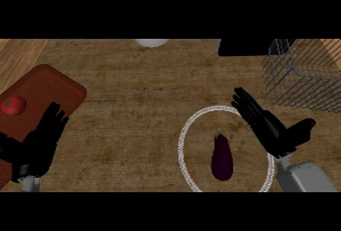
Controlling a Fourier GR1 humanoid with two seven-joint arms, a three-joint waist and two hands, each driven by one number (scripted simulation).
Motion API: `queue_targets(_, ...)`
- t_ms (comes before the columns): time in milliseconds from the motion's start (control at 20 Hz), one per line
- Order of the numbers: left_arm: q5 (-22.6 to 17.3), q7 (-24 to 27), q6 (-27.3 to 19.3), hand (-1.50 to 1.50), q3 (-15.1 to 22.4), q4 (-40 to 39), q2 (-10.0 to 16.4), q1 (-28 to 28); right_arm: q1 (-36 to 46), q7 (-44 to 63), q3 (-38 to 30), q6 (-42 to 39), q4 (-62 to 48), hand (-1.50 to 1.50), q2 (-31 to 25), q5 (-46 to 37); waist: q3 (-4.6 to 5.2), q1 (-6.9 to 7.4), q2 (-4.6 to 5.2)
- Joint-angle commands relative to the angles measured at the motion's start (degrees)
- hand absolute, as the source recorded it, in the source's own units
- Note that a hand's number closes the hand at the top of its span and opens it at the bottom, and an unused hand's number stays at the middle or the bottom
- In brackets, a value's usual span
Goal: Pick the eggplant from the placemat and place it in the basket
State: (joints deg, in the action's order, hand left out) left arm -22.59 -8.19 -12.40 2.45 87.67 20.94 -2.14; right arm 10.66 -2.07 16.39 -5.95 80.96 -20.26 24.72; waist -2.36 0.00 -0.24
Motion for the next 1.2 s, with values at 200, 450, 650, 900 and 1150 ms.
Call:
queue_targets(200,5.2,-3.4,1.6,0.0,6.2,-7.2,0.3,-1.8,8.8,-6.9,-9.9,-6.0,-0.7,1.5,8.7,15.3,2.2,0.2,0.82)
queue_targets(450,7.0,-3.0,3.4,0.0,9.1,-9.4,-0.5,-4.3,6.9,-14.8,2.5,-5.5,6.2,1.5,16.2,3.2,2.38,0.08,0.14)
queue_targets(650,7.5,-3.4,3.7,0.0,8.6,-10.1,0.0,-5.0,5.3,-8.3,8.1,10.5,10.6,-1.5,18.3,-9.2,2.45,-0.28,-0.03)
queue_targets(900,6.8,-3.5,4.0,0.0,7.4,-8.9,1.1,-6.0,8.1,2.9,4.1,12.9,11.9,-1.5,0.7,-21.2,2.71,-1.78,-0.59)
queue_targets(1150,6.8,-4.2,3.2,0.0,7.5,-8.7,-0.2,-5.2,12.0,13.8,-2.1,4.4,16.8,-1.5,-15.3,-21.7,2.57,-2.51,-0.37)
